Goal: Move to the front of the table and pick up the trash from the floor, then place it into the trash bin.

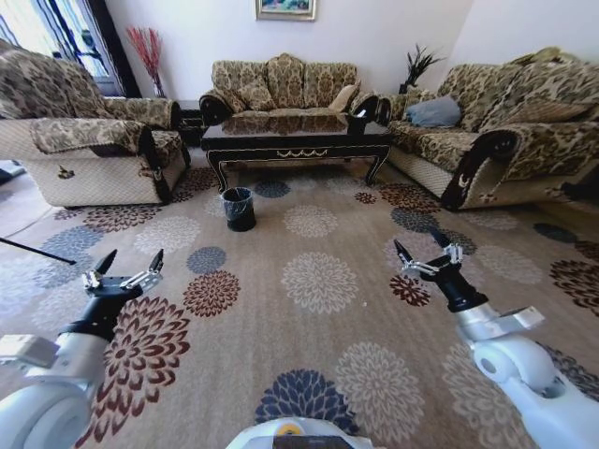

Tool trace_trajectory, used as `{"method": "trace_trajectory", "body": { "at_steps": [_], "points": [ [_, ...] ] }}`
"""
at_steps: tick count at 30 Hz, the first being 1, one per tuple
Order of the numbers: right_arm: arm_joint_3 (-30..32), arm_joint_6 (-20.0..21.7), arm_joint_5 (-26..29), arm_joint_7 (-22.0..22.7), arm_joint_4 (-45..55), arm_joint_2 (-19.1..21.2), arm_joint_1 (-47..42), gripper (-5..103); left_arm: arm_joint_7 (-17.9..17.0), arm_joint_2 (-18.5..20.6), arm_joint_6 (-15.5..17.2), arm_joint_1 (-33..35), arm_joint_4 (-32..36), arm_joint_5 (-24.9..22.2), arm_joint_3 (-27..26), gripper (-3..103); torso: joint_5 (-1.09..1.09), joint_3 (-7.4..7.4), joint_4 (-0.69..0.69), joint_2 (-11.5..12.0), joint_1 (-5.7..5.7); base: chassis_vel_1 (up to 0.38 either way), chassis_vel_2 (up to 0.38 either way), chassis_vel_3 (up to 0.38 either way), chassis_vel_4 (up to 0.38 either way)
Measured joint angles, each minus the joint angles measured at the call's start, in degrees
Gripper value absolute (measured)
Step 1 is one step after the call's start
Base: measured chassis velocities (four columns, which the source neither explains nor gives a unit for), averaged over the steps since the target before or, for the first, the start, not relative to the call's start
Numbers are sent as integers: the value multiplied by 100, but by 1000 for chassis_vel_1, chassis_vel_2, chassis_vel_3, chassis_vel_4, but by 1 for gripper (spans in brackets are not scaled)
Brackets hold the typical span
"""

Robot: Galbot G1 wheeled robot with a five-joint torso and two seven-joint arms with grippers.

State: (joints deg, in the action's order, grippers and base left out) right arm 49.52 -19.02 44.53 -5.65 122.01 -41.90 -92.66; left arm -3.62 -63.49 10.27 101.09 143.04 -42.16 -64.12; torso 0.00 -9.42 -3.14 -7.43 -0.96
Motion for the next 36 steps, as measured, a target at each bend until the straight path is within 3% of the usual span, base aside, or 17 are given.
{"method": "trace_trajectory", "body": {
  "at_steps": [3, 17, 25, 31, 36],
  "points": [
    [19, 97, 59, 434, 75, 35, -5, 100, 1, 6, 6, -57, 0, -26, -51, 100, 0, -75, 0, -89, -15, 0, 0, 0, 0],
    [157, 77, 226, 451, 220, 179, -51, 100, -55, 116, 169, -215, 19, -662, -624, 100, 0, -326, 0, -420, -93, 0, 0, 0, 0],
    [229, 75, 244, 496, 269, 268, -137, 100, -55, 125, 176, -237, 20, -645, -611, 100, 0, -432, 0, -574, -140, 0, 0, 0, 0],
    [326, 122, 253, 983, 354, 297, -158, 100, -55, 117, 176, -242, 20, -649, -636, 100, 0, -541, 0, -730, -186, 0, 0, 0, 0],
    [395, 109, 241, 984, 338, 288, -196, 100, -57, 69, 174, -204, 20, -550, -597, 100, 0, -616, 0, -838, -222, 0, 0, 0, 0]
  ]
}}
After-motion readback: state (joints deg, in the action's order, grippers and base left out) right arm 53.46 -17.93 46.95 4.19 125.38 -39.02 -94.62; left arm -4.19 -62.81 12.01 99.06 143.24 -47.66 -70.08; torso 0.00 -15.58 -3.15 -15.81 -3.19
